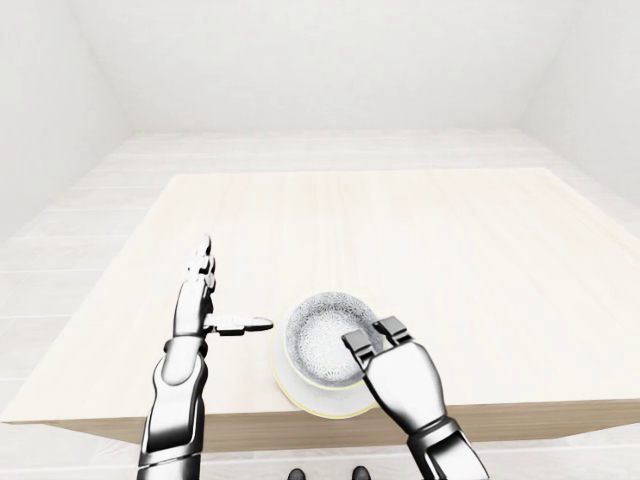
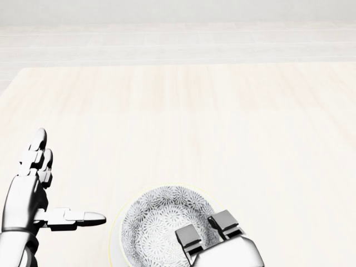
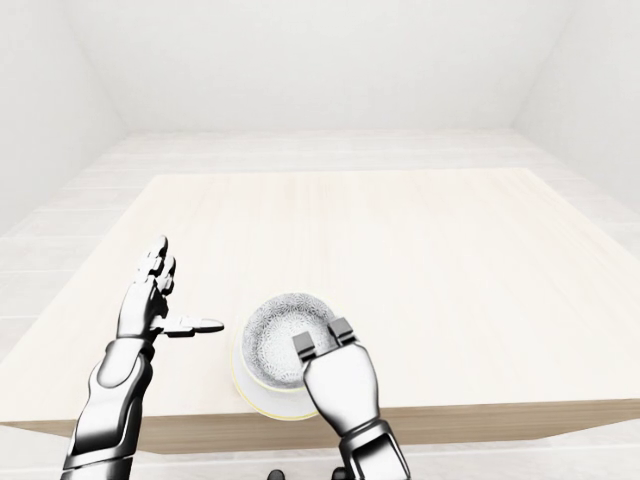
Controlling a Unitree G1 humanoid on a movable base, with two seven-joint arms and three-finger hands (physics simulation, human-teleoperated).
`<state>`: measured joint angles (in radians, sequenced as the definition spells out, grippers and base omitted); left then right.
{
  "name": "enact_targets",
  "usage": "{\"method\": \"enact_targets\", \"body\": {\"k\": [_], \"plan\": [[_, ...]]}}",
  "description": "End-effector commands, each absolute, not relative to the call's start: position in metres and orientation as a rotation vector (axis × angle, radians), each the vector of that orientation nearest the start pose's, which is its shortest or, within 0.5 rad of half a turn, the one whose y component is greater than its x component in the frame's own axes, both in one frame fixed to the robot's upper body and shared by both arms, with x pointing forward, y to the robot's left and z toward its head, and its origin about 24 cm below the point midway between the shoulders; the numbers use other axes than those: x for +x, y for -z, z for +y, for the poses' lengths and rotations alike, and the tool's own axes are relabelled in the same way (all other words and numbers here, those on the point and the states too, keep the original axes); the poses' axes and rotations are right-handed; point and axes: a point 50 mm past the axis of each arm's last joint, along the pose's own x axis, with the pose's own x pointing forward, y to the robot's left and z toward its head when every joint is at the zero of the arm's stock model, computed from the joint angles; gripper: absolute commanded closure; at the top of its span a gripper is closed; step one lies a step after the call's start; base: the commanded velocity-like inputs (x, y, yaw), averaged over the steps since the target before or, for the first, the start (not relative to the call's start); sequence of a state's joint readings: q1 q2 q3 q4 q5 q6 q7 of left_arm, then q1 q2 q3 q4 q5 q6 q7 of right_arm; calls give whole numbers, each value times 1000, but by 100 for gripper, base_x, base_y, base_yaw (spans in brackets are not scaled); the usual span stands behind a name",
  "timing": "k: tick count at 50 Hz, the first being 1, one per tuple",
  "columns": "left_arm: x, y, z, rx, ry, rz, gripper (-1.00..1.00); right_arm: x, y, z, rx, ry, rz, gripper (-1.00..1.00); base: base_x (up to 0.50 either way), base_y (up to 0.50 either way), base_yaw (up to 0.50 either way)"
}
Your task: Put the bowl on the plate.
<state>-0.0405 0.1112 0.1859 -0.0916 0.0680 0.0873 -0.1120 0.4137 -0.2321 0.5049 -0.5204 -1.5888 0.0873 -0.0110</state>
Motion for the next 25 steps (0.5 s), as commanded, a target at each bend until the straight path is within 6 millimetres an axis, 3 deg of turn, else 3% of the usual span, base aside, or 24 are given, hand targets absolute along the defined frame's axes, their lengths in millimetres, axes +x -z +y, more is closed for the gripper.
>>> {"method": "enact_targets", "body": {"k": [1,25], "plan": [[255,-68,209,178,-78,-31,-100,154,-78,-102,-1588,-169,-297,-23,0,0,0],[250,-67,212,180,-88,-24,-100,155,-99,-140,-1468,-14,-223,-23,0,0,0]]}}
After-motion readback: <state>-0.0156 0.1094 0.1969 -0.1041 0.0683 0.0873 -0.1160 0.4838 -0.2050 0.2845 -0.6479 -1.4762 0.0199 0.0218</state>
